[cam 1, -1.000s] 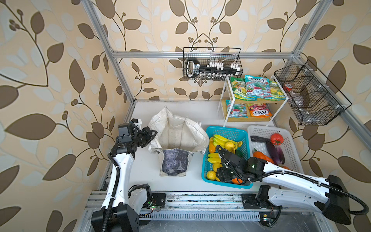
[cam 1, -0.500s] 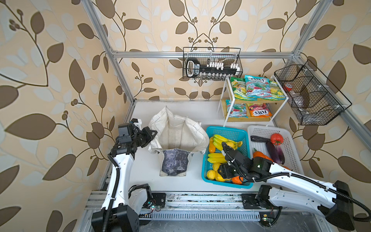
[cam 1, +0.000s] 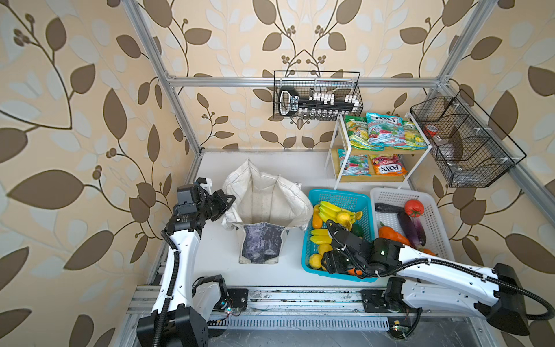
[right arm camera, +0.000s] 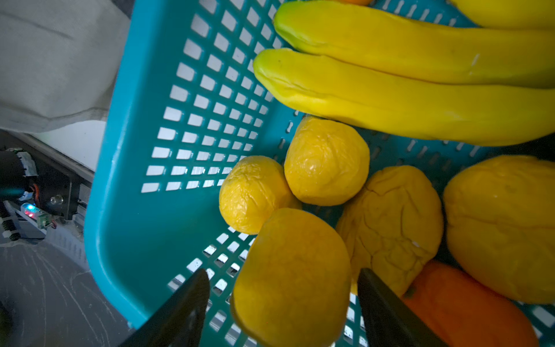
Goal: Place the food into the grocery bag and tie it
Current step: 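Lower the right gripper onto a yellow lemon in the teal basket and grasp it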
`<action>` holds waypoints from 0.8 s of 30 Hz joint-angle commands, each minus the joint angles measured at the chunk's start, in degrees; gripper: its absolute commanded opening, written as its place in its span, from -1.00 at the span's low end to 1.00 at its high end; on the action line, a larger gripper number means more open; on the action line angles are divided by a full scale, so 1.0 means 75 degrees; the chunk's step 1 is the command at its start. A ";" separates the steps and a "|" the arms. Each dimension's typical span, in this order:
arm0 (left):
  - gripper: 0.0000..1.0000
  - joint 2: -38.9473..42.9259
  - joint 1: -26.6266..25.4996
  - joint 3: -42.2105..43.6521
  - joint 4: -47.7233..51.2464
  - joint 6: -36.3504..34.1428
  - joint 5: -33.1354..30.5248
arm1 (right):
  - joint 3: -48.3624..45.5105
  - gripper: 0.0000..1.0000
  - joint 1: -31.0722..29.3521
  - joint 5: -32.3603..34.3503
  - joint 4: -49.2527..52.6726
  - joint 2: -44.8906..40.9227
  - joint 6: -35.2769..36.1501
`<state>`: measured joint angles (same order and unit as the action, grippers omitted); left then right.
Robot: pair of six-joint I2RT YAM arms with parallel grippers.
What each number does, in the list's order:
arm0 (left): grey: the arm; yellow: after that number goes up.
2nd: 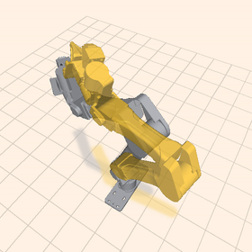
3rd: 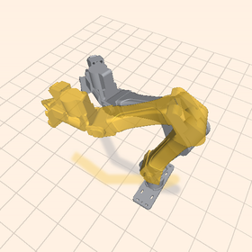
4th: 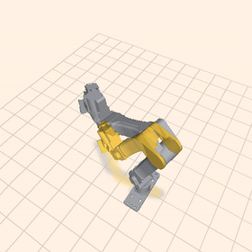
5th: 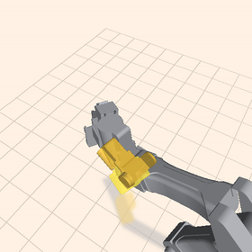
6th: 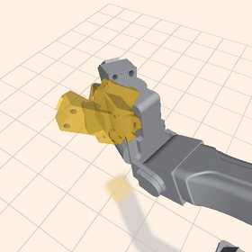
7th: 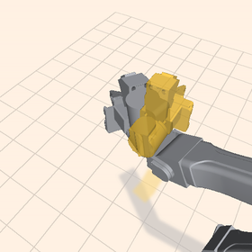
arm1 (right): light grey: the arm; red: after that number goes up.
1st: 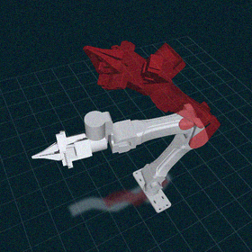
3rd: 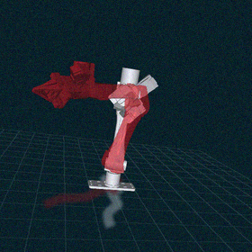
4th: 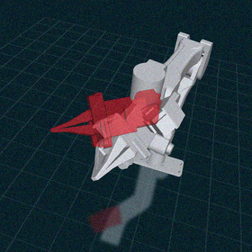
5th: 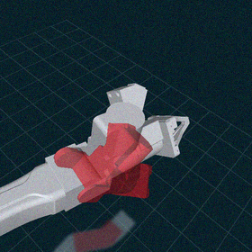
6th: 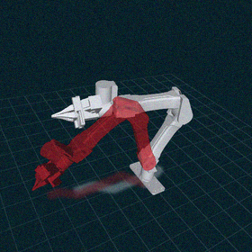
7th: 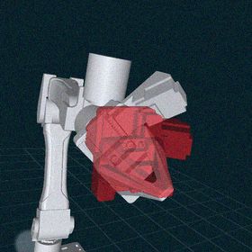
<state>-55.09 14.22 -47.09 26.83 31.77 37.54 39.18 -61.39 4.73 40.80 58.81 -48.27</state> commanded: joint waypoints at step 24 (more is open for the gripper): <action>-1.00 0.0128 -0.0022 0.0103 -0.0043 0.0018 0.0264 | 0.0869 0.16 0.0378 0.0878 0.0496 -0.0521 0.0513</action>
<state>-54.96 14.22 -47.05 26.79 31.77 37.54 42.76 -59.99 9.82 42.81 55.83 -46.87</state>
